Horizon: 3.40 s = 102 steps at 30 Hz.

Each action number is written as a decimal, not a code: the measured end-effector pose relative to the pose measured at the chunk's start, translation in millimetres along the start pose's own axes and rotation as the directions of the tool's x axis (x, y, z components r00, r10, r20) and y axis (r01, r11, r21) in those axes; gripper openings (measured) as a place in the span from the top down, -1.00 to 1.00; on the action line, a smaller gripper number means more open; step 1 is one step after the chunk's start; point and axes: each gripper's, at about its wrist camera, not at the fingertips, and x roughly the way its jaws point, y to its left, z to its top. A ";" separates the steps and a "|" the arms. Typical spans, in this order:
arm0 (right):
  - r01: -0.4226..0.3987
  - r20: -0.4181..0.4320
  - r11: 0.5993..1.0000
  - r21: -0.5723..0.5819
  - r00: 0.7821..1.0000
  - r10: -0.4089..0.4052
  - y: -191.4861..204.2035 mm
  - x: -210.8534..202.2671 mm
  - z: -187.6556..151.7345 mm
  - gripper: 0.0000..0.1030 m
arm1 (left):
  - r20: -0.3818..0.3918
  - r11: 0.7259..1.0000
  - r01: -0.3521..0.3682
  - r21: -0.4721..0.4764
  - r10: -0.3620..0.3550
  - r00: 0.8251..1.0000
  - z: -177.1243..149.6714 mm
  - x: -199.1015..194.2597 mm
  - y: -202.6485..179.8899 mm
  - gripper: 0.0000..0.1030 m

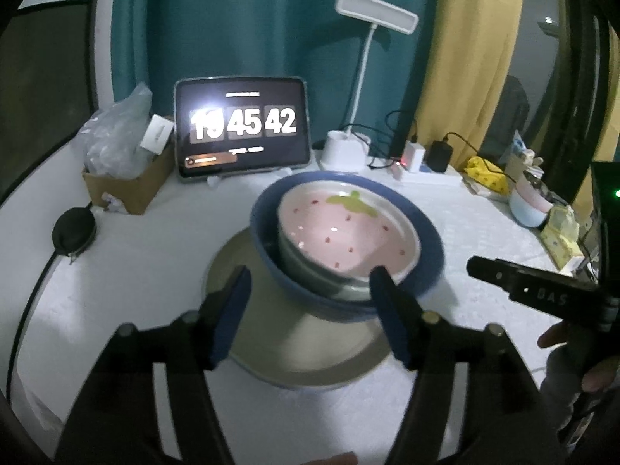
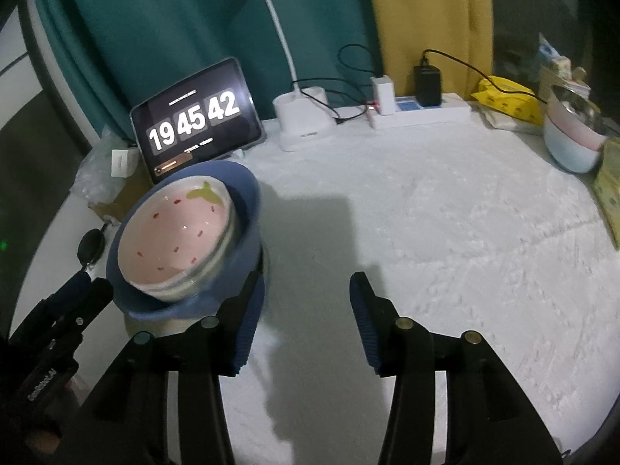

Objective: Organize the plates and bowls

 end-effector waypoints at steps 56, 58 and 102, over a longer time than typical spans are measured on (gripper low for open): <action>0.192 0.456 0.979 -0.067 0.879 -0.141 -34.1 -237.3 -67.3 -0.05 | 0.382 0.973 0.069 0.218 -0.150 0.912 -23.4 -186.6 -112.8 -0.77; 0.192 0.465 0.979 -0.071 0.874 -0.138 -32.8 -241.6 -67.5 -0.05 | 0.392 0.971 0.067 0.229 -0.155 0.907 -22.7 -192.0 -113.9 -0.77; 0.240 0.555 0.964 -0.117 0.821 -0.136 6.9 -279.8 -58.3 -0.06 | 0.452 0.990 0.073 0.124 -0.122 0.884 -8.6 -224.1 -80.5 -0.77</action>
